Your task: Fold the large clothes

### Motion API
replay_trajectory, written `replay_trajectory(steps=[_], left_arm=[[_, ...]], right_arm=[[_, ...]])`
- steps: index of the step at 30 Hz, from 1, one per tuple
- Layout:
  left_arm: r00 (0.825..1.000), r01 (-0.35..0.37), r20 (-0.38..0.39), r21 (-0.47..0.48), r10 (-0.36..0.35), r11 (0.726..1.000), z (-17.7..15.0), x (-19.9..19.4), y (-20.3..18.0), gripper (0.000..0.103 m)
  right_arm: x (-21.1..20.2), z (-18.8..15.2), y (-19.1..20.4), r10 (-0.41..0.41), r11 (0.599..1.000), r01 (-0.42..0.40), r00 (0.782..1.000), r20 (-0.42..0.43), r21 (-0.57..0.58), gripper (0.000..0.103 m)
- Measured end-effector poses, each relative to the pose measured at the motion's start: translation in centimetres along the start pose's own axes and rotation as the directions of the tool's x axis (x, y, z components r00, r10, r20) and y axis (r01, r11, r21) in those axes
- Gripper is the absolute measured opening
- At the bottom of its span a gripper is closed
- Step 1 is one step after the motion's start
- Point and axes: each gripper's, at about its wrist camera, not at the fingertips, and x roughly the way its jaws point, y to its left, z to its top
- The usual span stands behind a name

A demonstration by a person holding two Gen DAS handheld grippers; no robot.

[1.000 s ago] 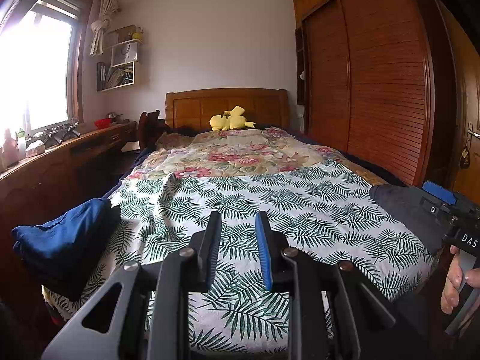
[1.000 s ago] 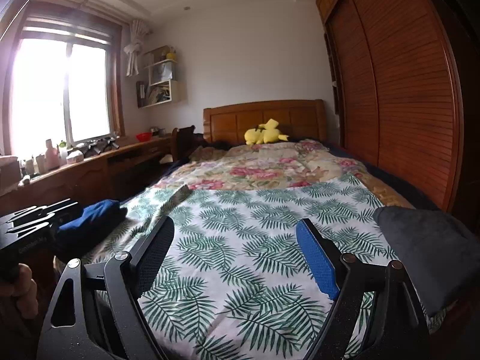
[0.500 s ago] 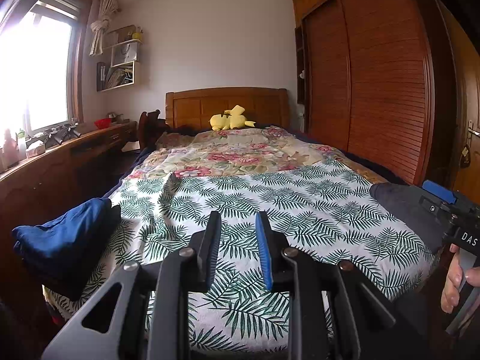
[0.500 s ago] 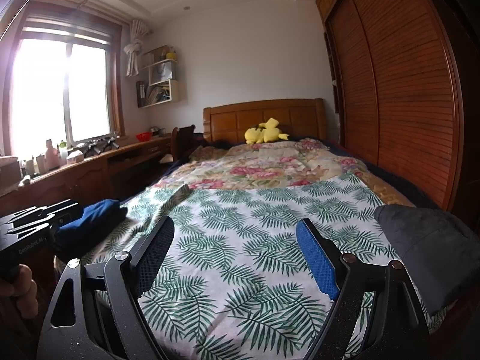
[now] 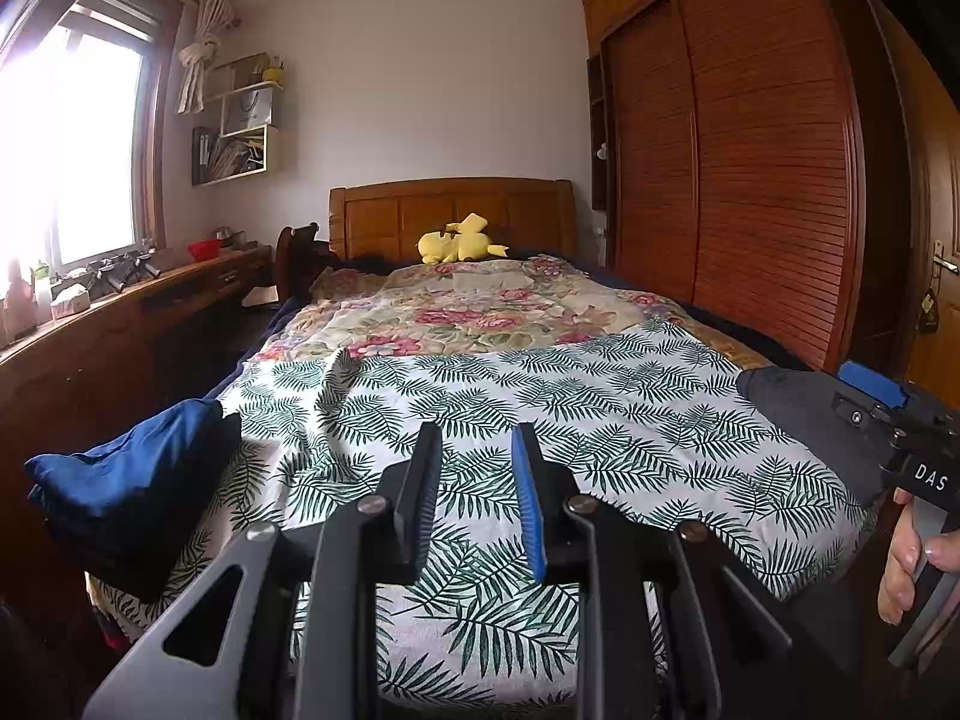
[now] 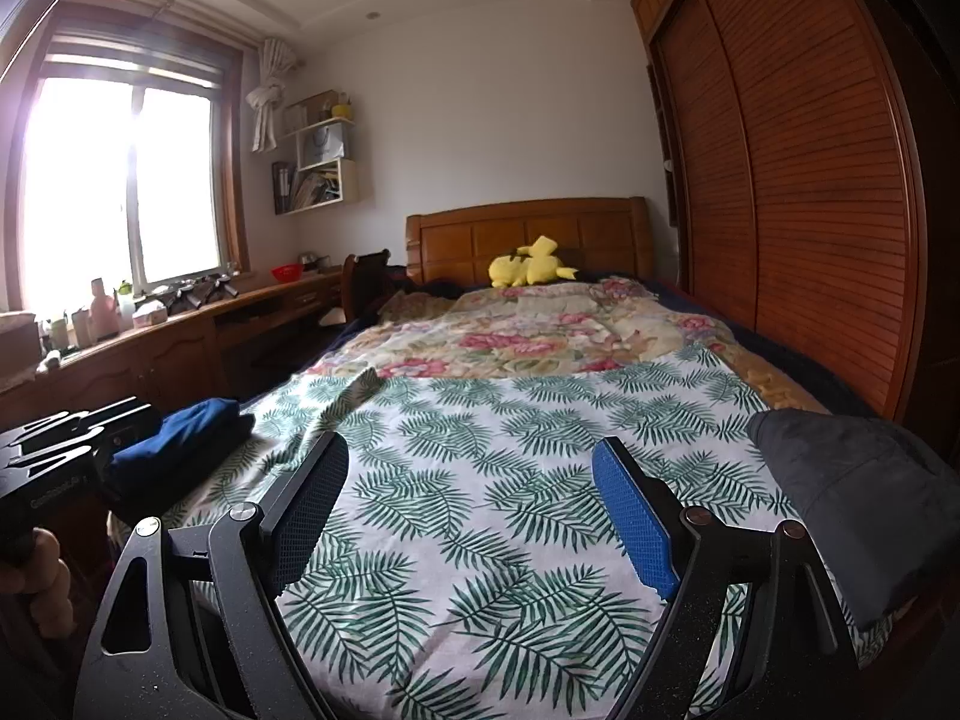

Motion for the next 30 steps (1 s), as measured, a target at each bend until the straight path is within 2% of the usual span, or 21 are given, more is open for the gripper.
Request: replay_trajectory(steps=[30], left_arm=[[1.0,0.004,-0.004,0.001,-0.004,1.0,0.16,-0.42,0.22,0.024]], right_arm=[[-0.04,-0.1,0.17,0.003,1.0,-0.003,1.0,0.0,0.001,0.085]])
